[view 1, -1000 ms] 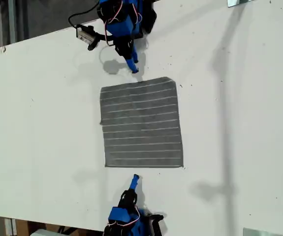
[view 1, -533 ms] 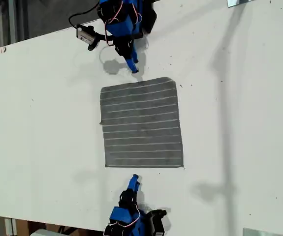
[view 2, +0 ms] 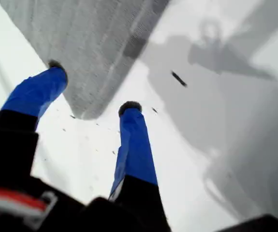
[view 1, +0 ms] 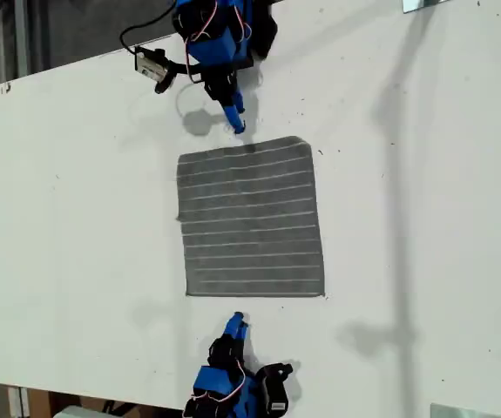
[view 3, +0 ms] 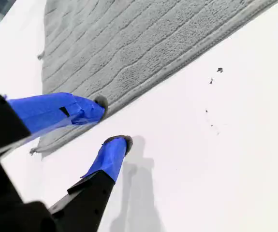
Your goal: Grasp corners of a square towel and fold twice.
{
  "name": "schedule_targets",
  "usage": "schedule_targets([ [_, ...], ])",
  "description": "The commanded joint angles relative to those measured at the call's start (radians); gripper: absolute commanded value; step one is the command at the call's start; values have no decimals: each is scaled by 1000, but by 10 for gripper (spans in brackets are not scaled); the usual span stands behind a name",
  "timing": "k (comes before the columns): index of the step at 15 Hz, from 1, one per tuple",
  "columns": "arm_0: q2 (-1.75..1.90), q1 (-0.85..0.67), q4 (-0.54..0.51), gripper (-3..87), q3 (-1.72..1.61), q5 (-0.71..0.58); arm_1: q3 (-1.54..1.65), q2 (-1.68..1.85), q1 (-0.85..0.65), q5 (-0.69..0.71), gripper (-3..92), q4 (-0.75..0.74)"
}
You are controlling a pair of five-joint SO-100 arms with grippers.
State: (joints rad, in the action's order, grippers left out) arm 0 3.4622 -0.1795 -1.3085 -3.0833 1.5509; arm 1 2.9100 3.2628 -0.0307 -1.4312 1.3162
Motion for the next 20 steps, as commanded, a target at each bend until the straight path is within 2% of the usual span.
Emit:
schedule_targets([
  [1, -55, -146, 2, 122, 107, -124, -236, -411, 29, 95, 318, -175],
  [2, -232, -242, 43, 125, 123, -189, -462, -857, 89, 109, 346, -164],
  [3, -469, -288, 156, 134, 126, -233, -643, -1197, 167, 114, 354, -173],
  [4, -661, -281, 207, 144, 196, -256, -761, -1402, 216, 120, 361, -146],
  [6, -767, -296, 250, 147, 224, -264, -830, -1514, 316, 81, 365, -135],
  [9, -635, -316, 216, 151, 173, -279, -879, -1631, 428, 3, 367, -138],
  [16, -433, -311, 123, 151, 110, -261, -893, -1733, 425, 12, 315, -307],
  [17, -433, -311, 123, 150, 110, -259, -904, -1756, 410, 31, 254, -316],
  [18, -433, -308, 123, 149, 110, -259, -925, -1776, 396, 41, 25, -314],
  [20, -433, -296, 123, 148, 110, -261, -966, -1799, 377, 58, -1, -302],
])
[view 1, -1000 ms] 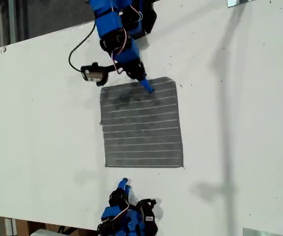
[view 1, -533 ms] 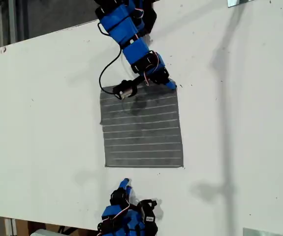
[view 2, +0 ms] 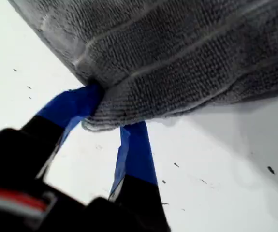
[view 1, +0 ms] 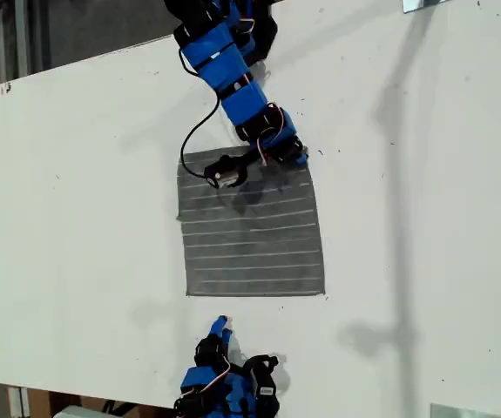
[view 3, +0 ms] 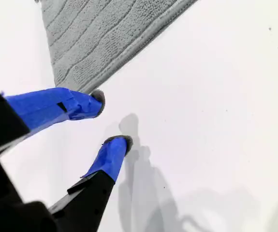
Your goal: Grasp corners of a square towel and fold twice.
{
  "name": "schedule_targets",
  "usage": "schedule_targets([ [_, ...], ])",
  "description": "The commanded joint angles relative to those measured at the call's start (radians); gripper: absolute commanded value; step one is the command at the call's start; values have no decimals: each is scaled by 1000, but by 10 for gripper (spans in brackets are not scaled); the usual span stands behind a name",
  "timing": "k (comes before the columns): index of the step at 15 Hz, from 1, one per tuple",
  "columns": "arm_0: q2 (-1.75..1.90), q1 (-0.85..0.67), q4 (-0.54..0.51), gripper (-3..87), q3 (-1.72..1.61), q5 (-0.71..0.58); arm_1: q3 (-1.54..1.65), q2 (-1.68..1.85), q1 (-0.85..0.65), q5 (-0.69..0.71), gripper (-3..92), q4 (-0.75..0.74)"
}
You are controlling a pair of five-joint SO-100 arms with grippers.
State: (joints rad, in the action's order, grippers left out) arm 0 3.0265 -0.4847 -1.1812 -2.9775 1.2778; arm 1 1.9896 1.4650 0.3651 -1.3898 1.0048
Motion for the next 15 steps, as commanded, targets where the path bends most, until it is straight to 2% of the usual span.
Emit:
schedule_targets([
  [1, 3, 28, -14, 141, 18, 51, -66, -15, -28, 26, -1, 17],
  [4, -221, 236, 20, 140, 176, 204, -132, -51, -126, 109, -1, 49],
  [7, -934, 472, -43, 170, 652, 362, -146, -89, -190, 163, -1, 25],
  [9, -1206, 611, -12, 197, 882, 400, -144, -94, -187, 163, -1, 25],
  [15, -1503, 834, 20, 228, 1180, 517, -138, -91, -179, 158, -1, 23],
])
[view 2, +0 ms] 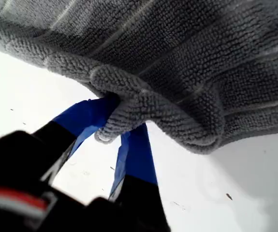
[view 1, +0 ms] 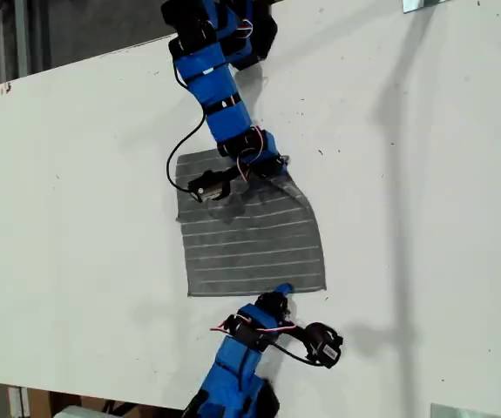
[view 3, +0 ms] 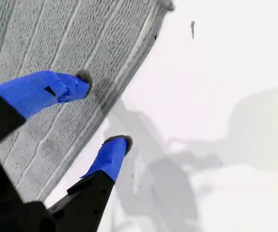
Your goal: Grasp corners of a square towel and fold twice.
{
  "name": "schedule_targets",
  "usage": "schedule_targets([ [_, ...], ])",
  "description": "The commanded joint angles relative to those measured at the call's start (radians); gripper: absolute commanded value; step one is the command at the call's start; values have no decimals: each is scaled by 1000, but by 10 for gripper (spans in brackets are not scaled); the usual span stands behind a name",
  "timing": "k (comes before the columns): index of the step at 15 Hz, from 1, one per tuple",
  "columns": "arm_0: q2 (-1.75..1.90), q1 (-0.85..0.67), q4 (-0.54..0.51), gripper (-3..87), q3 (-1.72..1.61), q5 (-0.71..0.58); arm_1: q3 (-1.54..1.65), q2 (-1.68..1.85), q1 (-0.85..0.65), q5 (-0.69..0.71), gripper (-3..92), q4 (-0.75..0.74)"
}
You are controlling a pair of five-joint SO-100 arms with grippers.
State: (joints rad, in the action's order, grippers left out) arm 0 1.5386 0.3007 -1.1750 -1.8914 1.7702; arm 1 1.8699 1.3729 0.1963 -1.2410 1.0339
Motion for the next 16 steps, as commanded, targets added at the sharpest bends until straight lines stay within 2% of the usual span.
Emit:
schedule_targets([
  [1, -66, 69, 11, 228, 147, 31, -18, 2, -8, 9, -1, -6],
  [7, -339, 107, 23, 231, 400, -2, -15, 2, -2, 5, -1, -8],
  [9, -410, 101, 71, 217, 448, -37, -15, 2, -2, 5, -1, -8],
  [10, -459, 101, 71, 68, 495, -48, -15, 0, -2, 5, -1, -8],
  [11, -494, 98, 83, -1, 515, -51, -15, 0, -3, 5, -1, -8],
  [12, -523, 98, 77, -1, 545, -57, -15, 0, -3, 5, -1, -8],
  [14, -532, 100, 12, -1, 614, -69, -17, 0, -2, 2, -1, -8],
  [16, -532, 98, -104, -1, 738, -100, -64, -3, 20, -9, -1, 32],
])
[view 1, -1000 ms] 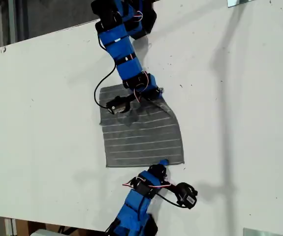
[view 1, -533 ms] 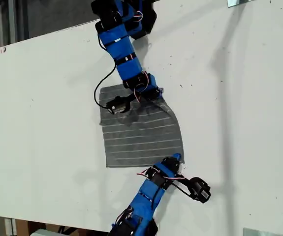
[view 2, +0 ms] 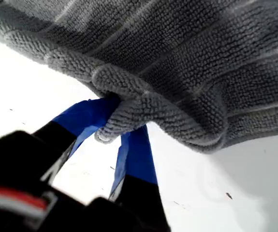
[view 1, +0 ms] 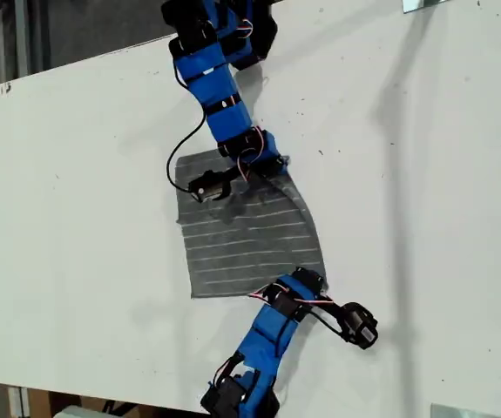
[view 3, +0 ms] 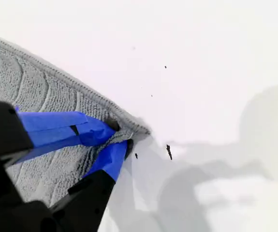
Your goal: Grasp corners of a square towel and fold twice.
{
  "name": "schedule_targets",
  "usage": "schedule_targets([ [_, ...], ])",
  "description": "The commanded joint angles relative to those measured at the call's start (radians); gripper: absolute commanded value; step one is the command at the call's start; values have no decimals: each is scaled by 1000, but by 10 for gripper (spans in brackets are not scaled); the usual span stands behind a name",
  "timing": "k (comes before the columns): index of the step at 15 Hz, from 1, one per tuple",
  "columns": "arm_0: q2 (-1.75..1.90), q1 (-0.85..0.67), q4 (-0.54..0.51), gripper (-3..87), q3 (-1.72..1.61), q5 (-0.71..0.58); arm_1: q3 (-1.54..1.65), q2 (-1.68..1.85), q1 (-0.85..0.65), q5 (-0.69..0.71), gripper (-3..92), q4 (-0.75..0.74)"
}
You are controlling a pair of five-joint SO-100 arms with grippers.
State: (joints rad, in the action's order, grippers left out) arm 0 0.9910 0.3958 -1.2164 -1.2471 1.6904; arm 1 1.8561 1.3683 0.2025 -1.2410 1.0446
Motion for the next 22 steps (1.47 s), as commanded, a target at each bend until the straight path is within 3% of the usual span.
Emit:
schedule_targets([
  [1, 15, -3, -115, -1, 158, -44, -124, 2, 35, -14, -1, 95],
  [3, 32, -21, -195, -1, 290, -132, -273, 25, 77, -18, -1, 244],
  [6, 199, -67, -218, -1, 324, -298, -351, 112, 97, -9, -1, 313],
  [8, 265, -146, -299, -1, 299, -336, -348, 187, 74, -5, -1, 353],
  [11, 360, -252, -337, -1, 236, -403, -298, 307, -35, 72, -1, 357],
  [15, 541, -456, -342, -1, 89, -502, -276, 460, -296, 253, -1, 376],
  [18, 701, -673, -242, -1, -184, -571, -285, 480, -512, 391, -1, 364],
  [22, 836, -911, -86, -1, -483, -652, -288, 397, -660, 503, -1, 242],
])
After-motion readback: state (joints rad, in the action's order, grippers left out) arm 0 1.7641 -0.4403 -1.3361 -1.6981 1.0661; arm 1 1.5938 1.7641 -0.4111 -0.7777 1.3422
